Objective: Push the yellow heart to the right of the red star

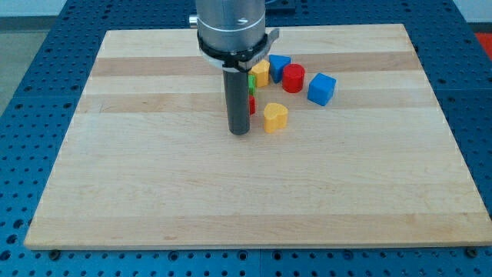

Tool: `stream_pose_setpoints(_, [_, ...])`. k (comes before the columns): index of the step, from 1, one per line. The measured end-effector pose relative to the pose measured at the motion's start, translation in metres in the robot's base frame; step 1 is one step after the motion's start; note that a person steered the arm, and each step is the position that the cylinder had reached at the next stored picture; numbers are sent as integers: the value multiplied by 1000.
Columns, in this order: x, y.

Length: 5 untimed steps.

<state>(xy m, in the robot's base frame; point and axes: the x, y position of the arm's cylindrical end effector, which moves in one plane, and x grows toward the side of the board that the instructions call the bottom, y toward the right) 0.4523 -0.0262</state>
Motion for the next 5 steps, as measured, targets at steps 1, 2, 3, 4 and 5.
stream_pose_setpoints(1, [8, 24])
stream_pose_setpoints(2, [6, 55])
stream_pose_setpoints(3, [6, 69])
stream_pose_setpoints(4, [3, 83])
stream_pose_setpoints(5, [-5, 115])
